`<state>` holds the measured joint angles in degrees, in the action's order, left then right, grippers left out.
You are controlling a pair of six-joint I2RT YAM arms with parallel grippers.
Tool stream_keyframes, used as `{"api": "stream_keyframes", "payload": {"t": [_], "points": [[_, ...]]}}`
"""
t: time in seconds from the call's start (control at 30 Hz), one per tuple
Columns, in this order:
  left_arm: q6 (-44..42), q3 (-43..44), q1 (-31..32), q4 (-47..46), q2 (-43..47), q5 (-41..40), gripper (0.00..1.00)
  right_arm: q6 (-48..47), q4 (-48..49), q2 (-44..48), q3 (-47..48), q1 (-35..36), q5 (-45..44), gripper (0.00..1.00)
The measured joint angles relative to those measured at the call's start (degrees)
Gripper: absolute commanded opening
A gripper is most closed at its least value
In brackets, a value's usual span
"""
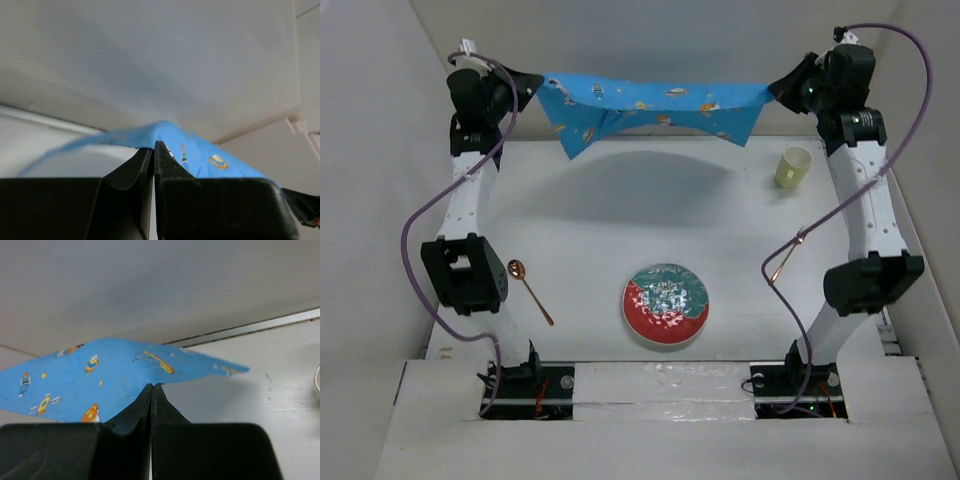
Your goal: Set the dinner table for one person
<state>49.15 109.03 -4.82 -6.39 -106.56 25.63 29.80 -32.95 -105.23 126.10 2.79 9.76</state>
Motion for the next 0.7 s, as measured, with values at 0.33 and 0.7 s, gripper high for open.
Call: {"api": "stream_keyframes", "payload": {"t": [0.33, 0.7], "points": [[-1.86, -50.93, -3.32, -18.78, 16.57, 4.26, 0.00, -0.13, 15.58, 15.06, -51.25, -0.81, 5.92, 0.00], [-6.54, -64.32, -3.15, -16.44, 8.26, 4.37, 0.00, 0.31, 15.89, 6.27, -63.17, -0.94, 5.66, 0.00]]}}
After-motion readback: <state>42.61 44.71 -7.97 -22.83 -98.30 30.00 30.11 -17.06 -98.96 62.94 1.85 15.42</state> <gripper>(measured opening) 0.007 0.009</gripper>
